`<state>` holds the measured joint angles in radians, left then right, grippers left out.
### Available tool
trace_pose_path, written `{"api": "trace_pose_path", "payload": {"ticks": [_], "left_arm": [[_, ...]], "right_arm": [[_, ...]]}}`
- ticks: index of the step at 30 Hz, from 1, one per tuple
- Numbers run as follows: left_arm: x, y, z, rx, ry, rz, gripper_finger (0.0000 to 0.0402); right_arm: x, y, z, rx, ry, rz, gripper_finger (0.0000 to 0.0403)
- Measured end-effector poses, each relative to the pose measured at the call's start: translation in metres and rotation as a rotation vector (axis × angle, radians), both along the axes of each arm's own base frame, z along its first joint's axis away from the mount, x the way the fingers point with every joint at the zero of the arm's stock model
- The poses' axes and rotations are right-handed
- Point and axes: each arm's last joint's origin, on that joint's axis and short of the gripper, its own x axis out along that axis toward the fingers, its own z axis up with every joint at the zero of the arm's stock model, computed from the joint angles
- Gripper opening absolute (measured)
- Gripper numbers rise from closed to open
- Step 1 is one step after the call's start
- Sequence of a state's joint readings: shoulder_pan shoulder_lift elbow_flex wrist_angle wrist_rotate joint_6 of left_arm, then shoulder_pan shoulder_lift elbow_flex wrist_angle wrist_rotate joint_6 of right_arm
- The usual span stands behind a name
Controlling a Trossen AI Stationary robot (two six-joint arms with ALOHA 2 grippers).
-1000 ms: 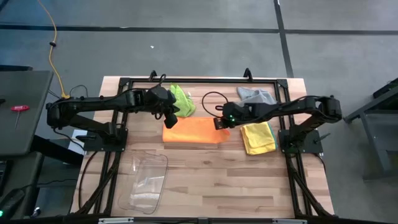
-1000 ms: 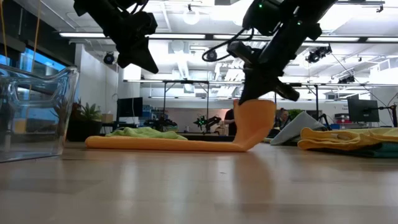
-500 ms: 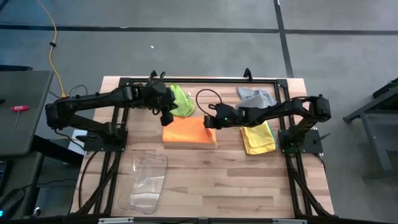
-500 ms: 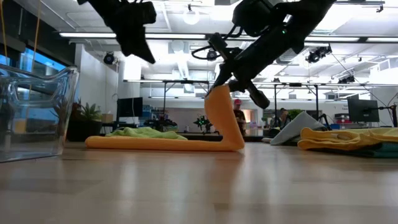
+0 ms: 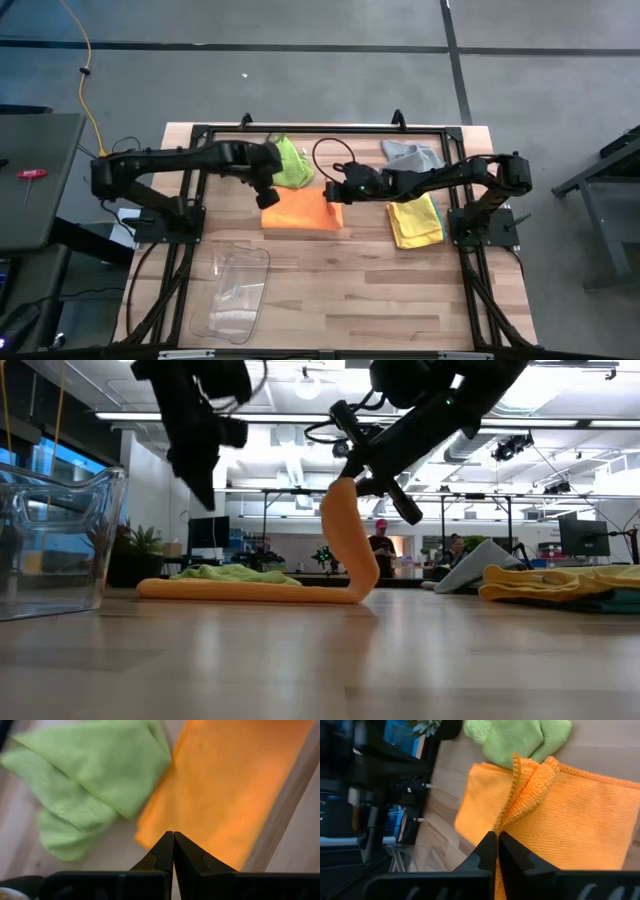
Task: Fold microfiber towels
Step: Fold the orange towel
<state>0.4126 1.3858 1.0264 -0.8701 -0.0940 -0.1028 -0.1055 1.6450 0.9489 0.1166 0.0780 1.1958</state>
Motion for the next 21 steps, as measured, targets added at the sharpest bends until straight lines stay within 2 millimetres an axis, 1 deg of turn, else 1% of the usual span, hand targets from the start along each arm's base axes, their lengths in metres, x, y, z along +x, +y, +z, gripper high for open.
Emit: {"api": "trace_pose_path", "payload": {"ticks": [4,8,12,15,19,21], "left_arm": [[0.01,-0.003,-0.024,-0.085,0.12,-0.013,0.0],[0.017,-0.008,-0.045,-0.212,0.202,-0.101,0.0],[0.022,-0.01,-0.061,-0.243,0.277,-0.126,0.0],[0.025,-0.007,-0.068,-0.233,0.293,-0.111,0.0],[0.027,-0.007,-0.072,-0.214,0.244,-0.1,0.0],[0.026,-0.009,-0.074,-0.209,0.227,-0.096,0.0]], "right_arm": [[0.001,0.0,0.001,0.005,-0.014,0.011,0.0],[0.001,0.002,0.001,-0.003,-0.007,0.031,0.0],[0.0,0.002,-0.001,-0.018,0.02,0.05,0.0],[0.0,0.002,-0.001,-0.016,0.019,0.069,0.0],[-0.003,0.003,0.0,-0.027,0.037,0.099,0.0],[-0.008,0.004,0.004,-0.037,0.061,0.11,0.0]]}}
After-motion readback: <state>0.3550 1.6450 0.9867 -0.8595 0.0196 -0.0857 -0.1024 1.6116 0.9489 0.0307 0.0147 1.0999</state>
